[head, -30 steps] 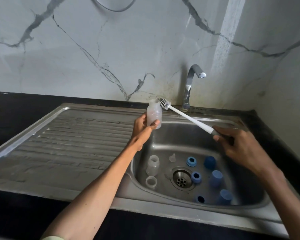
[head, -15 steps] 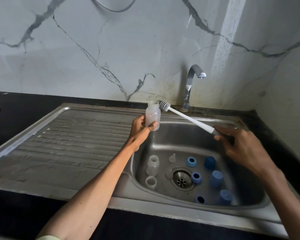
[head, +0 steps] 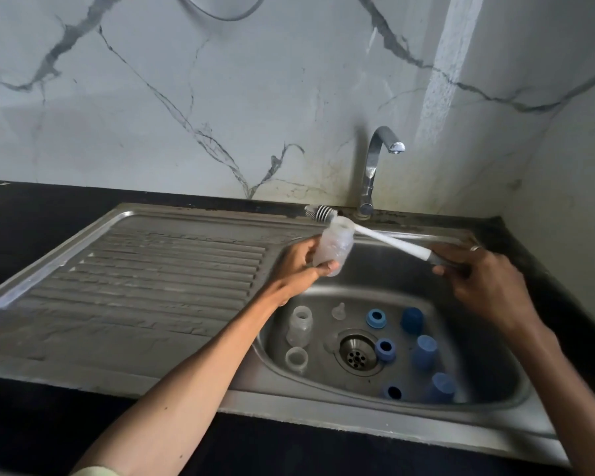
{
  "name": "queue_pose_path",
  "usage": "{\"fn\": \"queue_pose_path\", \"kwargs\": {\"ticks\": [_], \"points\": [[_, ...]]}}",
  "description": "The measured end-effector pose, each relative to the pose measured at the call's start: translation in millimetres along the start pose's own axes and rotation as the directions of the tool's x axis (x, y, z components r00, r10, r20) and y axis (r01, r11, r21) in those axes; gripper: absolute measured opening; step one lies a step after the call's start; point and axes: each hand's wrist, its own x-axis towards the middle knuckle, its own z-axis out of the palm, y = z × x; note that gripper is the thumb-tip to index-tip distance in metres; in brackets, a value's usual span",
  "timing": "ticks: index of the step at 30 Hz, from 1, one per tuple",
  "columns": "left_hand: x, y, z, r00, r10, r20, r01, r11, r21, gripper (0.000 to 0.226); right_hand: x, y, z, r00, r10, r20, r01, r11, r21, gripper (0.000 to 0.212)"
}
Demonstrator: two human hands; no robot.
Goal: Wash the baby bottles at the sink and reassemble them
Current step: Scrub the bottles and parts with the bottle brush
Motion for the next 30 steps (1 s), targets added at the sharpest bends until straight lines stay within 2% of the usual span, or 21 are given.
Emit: {"fn": "queue_pose_path", "kwargs": {"ticks": [2,6,14,20,25,30], "points": [[-1,0,4,0.998,0.004,0.059,-0.008,0.998,0.067,0.078,4,13,5,0.999,-0.033,-0.015,0.034,0.996,0.08,0.043],[0,-1,-2,0.997,0.019,0.07,-0.022,0.999,0.037,0.076,12,43,2,0.992,-0.05,-0.119,0.075,0.975,0.207,0.04],[-6,7,-1,0.979,0.004,0.204,-0.007,1.0,0.014,0.072,18,74,6,0.989,0.015,-0.147,0.031,0.951,0.308,0.037],[-11,14,9,0.951,-0.027,0.309,0.025,1.0,0.01,0.069,23,62,22,0.994,-0.068,-0.083,0.092,0.935,0.343,0.038],[-9,10,7,0.951,-0.023,0.309,0.012,0.999,0.036,0.071,22,80,17,0.994,0.002,-0.112,0.037,0.939,0.341,0.038],[-8,8,1,0.965,-0.023,0.26,0.017,1.0,0.026,0.071,18,81,14,0.98,0.023,-0.197,0.049,0.935,0.351,0.036]]}}
